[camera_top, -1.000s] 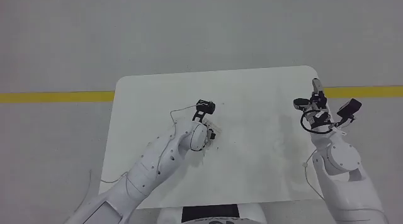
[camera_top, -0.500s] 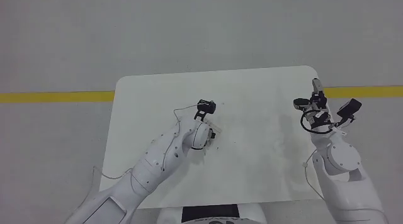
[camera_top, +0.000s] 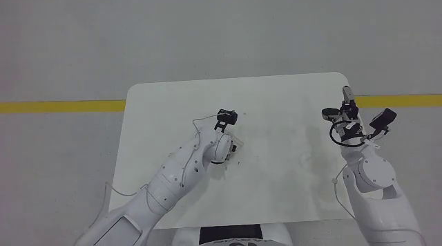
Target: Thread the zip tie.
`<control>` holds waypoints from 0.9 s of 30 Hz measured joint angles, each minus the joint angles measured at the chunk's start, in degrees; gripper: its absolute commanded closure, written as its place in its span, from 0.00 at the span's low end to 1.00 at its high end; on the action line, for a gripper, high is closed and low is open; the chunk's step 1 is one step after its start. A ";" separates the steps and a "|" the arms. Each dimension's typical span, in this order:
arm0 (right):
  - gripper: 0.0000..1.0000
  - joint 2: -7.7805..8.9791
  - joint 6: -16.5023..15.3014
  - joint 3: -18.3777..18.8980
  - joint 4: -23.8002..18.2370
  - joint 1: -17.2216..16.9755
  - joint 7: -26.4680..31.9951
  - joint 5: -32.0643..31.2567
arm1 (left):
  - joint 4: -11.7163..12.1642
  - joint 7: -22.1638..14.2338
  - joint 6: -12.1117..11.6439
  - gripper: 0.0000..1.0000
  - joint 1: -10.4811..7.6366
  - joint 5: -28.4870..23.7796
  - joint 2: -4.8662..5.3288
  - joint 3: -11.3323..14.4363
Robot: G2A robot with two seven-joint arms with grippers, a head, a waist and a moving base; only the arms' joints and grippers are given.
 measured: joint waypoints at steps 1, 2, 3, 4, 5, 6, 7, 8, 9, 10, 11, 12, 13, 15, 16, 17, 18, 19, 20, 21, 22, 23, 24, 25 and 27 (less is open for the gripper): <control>0.00 0.00 0.00 0.00 0.00 0.00 0.00 0.00 | -0.03 -0.09 0.00 0.91 0.07 0.18 -0.06 -0.10; 0.00 0.00 0.00 0.00 0.00 0.00 0.00 0.00 | -0.10 -0.20 0.00 0.92 0.17 0.41 -0.13 -0.23; 0.00 0.00 0.00 0.00 0.00 0.00 0.00 0.00 | -0.17 -0.27 0.00 0.92 0.25 0.58 -0.18 -0.33; 0.00 0.00 0.00 0.00 0.00 0.00 0.00 0.00 | -0.24 -0.32 0.00 0.92 0.34 0.76 -0.23 -0.43; 0.00 0.00 0.00 0.00 0.00 0.00 0.00 0.00 | -0.36 -0.39 0.00 0.91 0.47 0.98 -0.29 -0.57; 0.00 0.00 0.00 0.00 0.00 0.00 0.00 0.00 | -0.45 -0.43 0.00 0.90 0.58 1.16 -0.34 -0.66; 0.00 0.00 0.00 0.00 0.00 0.00 0.00 0.00 | -0.57 -0.48 0.00 0.90 0.69 1.35 -0.38 -0.75; 0.00 0.00 0.00 0.00 0.00 0.00 0.00 0.00 | -0.76 -0.57 0.00 0.90 0.83 1.62 -0.44 -0.88; 0.00 0.00 0.00 0.00 0.00 0.00 0.00 0.00 | -0.92 -0.65 0.00 0.89 0.95 1.82 -0.47 -0.97; 0.00 0.00 0.00 0.00 0.00 0.00 0.00 0.00 | -1.11 -0.73 0.00 0.89 1.07 2.03 -0.51 -1.07; 0.00 0.00 0.00 0.00 0.00 0.00 0.00 0.00 | -1.38 -0.84 0.00 0.89 1.24 2.31 -0.55 -1.20; 0.00 0.00 0.00 0.00 0.00 0.00 0.00 0.00 | -1.57 -0.91 0.00 0.89 1.36 2.51 -0.59 -1.29; 0.00 0.00 0.00 0.00 0.00 0.00 0.00 0.00 | -1.75 -0.99 0.00 0.89 1.47 2.69 -0.62 -1.38; 0.00 0.00 0.00 0.00 0.00 0.00 0.00 0.00 | -2.07 -1.10 0.00 0.89 1.68 3.02 -0.69 -1.55; 0.00 0.00 0.00 0.00 0.00 0.00 0.00 0.00 | -2.18 -1.10 0.00 0.88 1.75 3.10 -0.72 -1.59; 0.00 0.00 0.00 0.00 0.00 0.00 0.00 0.00 | -2.28 -1.10 0.00 0.89 1.83 3.14 -0.76 -1.62; 0.00 0.00 0.00 0.00 0.00 0.00 0.00 0.00 | -2.33 -1.12 0.00 0.89 1.86 3.11 -0.79 -1.62; 0.00 0.00 0.00 0.00 0.00 0.00 0.00 0.00 | -2.34 -1.16 0.00 0.89 1.87 2.97 -0.82 -1.62; 0.00 0.00 0.00 0.00 0.00 0.00 0.00 0.00 | -2.31 -1.19 0.00 0.89 1.84 2.83 -0.84 -1.60; 0.00 0.00 0.00 0.00 0.00 0.00 0.00 0.00 | -2.20 -1.20 0.00 0.89 1.78 2.71 -0.86 -1.55; 0.00 0.00 0.00 0.00 0.00 0.00 0.00 0.00 | -2.04 -1.20 0.00 0.90 1.68 2.63 -0.89 -1.47; 0.00 0.00 0.00 0.00 0.00 0.00 0.00 0.00 | -1.75 -1.20 0.00 0.90 1.53 2.56 -0.93 -1.33; 0.00 0.00 0.00 0.00 0.00 0.00 0.00 0.00 | -1.52 -1.20 0.00 0.90 1.39 2.50 -0.96 -1.21; 0.00 0.00 0.00 0.00 0.00 0.00 0.00 0.00 | -1.29 -1.20 0.00 0.91 1.25 2.43 -1.00 -1.09; 0.00 0.00 0.00 0.00 0.00 0.00 0.00 0.00 | -0.73 -1.18 0.00 0.90 0.90 2.27 -1.10 -0.84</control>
